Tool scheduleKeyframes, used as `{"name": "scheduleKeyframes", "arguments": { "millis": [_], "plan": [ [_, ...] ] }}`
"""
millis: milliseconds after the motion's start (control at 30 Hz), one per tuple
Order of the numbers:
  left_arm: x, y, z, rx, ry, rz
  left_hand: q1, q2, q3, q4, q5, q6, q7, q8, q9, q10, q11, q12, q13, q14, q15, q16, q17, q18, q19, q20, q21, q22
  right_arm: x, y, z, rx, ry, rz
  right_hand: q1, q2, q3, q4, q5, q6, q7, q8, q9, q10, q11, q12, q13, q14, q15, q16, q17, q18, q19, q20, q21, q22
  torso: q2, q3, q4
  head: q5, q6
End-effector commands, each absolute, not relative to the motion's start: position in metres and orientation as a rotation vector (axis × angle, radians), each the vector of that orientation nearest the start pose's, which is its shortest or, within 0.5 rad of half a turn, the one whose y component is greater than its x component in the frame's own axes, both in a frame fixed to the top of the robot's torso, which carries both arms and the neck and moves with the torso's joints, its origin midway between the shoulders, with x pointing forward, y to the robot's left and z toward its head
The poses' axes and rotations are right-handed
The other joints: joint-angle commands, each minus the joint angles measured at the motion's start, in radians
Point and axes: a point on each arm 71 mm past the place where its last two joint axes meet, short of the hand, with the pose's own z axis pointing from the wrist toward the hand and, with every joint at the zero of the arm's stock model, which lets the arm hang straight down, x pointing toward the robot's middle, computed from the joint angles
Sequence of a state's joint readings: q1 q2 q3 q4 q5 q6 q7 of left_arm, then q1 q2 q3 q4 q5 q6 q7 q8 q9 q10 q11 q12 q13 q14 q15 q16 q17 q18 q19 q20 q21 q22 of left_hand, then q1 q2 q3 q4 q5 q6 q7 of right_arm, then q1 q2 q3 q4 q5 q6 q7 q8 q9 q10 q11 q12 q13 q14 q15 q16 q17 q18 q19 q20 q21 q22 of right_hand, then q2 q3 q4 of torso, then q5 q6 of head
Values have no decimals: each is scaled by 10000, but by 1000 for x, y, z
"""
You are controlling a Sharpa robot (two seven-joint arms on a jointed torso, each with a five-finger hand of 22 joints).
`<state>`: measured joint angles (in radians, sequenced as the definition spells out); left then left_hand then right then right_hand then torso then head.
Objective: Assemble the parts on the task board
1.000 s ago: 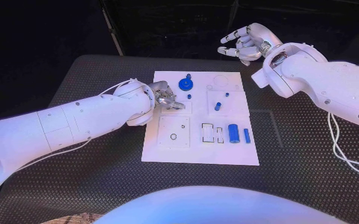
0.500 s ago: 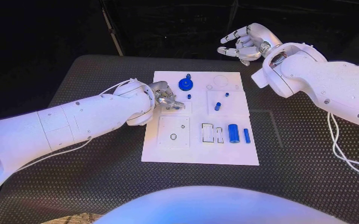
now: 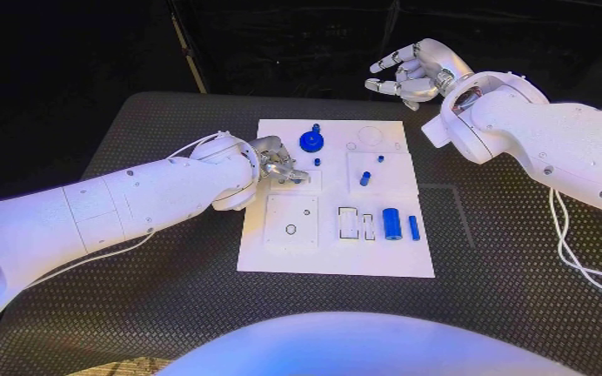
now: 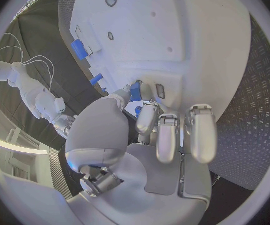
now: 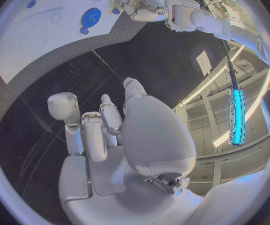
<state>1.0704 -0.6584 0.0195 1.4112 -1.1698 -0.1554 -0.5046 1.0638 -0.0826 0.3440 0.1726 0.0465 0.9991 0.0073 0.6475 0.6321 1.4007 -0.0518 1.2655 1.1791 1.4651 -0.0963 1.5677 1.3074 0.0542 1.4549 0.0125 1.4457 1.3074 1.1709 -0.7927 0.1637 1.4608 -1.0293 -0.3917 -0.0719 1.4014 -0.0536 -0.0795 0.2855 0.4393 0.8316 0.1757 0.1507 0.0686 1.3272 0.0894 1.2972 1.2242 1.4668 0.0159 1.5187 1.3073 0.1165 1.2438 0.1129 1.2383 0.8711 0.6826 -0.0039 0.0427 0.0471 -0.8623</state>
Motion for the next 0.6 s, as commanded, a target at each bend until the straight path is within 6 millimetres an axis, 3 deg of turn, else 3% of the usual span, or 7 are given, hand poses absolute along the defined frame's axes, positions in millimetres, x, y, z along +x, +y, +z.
{"name": "scheduleKeyframes", "arguments": {
  "millis": [33, 600],
  "plan": [
    [480, 159, -267, -3050, 21666, -4776, -96, -13, -12, 76, 62, -7, 33, -8, 2, 4, -15, 40, 15, 1057, -55, 31, 2634, -85, 47, -6, -14, 837, 519, -205, -127, 3600, 15271, 9190, -12, 110, -71, 10, 67, 79, -17, 67, -10, -6, -42, -21, -12, 754, -86, -57, 1401, 103, -35, -1, -32, -11, 0, -2, 1, 0, -7],
    [482, 160, -263, -2982, 21675, -4755, -215, -47, 15, 159, 61, 26, 27, 17, 16, 14, -17, 48, 22, 1057, -55, 31, 2634, -88, 55, -5, -9, 852, 520, -205, -127, 3602, 15284, 9187, -12, 110, -71, 10, 67, 79, -17, 67, -10, -6, -42, -21, -12, 754, -86, -57, 1401, 103, -35, -1, -32, -11, 2, -3, -6, 5, -32]
  ]
}}
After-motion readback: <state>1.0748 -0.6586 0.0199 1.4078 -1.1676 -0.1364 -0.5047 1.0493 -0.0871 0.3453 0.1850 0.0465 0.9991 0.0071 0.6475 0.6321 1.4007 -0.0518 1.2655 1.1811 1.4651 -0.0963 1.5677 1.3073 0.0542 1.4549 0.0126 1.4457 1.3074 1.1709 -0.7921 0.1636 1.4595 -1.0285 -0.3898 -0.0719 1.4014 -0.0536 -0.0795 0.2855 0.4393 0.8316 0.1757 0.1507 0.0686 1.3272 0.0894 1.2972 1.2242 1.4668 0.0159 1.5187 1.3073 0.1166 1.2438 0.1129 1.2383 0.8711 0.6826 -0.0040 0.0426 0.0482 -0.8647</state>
